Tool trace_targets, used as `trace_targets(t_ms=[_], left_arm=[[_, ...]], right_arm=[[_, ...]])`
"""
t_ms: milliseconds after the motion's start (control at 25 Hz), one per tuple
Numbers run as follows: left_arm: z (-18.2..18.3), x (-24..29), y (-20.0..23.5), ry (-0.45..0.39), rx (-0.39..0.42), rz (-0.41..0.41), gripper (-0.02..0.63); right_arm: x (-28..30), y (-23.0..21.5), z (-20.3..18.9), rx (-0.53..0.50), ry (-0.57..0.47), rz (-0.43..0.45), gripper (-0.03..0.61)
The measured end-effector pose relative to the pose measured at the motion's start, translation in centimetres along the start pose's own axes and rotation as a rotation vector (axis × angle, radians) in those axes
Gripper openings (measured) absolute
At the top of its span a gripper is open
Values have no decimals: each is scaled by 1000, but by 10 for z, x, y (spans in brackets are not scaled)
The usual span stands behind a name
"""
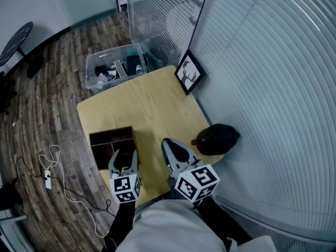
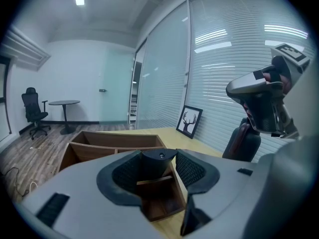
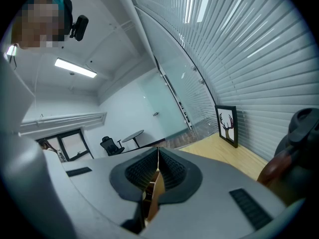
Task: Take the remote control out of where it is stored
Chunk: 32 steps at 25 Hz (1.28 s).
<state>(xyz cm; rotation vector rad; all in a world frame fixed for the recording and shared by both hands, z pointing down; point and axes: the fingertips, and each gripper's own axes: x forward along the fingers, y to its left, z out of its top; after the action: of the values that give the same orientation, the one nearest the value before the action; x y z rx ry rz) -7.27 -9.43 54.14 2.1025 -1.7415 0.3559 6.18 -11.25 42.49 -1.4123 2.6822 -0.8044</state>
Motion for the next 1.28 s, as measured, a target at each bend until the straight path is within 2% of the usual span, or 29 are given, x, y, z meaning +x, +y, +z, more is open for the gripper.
trace_targets(t_ms=[1280], left_arm=[[2, -5, 4, 4, -19, 10, 218]], right_arm=[[-1, 3, -1, 5, -7, -5, 5]])
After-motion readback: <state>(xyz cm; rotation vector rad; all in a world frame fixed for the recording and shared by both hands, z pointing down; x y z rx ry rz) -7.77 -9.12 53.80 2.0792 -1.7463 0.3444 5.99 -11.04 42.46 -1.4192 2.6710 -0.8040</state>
